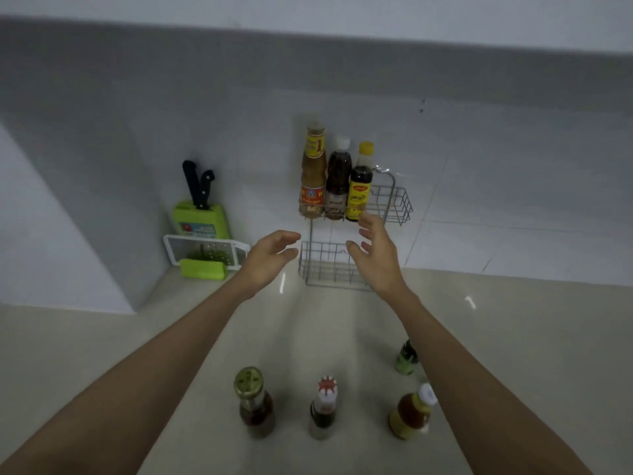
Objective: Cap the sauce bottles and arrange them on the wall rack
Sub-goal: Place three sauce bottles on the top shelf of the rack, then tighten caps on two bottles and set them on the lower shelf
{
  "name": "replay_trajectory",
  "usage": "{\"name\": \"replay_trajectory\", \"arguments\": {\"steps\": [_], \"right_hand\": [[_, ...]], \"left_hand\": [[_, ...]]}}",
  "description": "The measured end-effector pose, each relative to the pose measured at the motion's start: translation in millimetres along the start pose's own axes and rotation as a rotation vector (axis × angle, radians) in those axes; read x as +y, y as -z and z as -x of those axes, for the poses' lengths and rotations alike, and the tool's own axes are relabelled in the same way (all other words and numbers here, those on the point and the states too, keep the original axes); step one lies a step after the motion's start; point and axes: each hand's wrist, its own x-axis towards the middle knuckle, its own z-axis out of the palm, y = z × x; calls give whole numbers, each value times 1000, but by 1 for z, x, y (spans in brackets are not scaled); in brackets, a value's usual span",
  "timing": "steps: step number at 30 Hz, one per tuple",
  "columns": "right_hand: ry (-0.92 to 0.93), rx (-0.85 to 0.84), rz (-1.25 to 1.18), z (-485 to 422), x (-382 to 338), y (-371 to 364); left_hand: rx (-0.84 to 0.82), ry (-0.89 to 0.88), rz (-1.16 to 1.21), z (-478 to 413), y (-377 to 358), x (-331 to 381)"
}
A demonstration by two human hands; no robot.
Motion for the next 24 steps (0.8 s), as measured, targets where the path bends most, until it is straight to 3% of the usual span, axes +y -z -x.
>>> {"name": "replay_trajectory", "arguments": {"steps": [9, 13, 17, 20, 24], "right_hand": [[210, -637, 236, 91, -29, -24], [301, -817, 370, 128, -45, -48], [296, -851, 426, 148, -58, -74], [286, -805, 509, 168, -64, -91], [230, -701, 578, 182, -67, -102]], "left_hand": [[144, 133, 59, 106, 18, -59], [125, 207, 18, 154, 30, -96], [11, 247, -45, 186, 30, -120], [-178, 283, -101, 209, 23, -133], [-190, 298, -64, 223, -3, -139]]}}
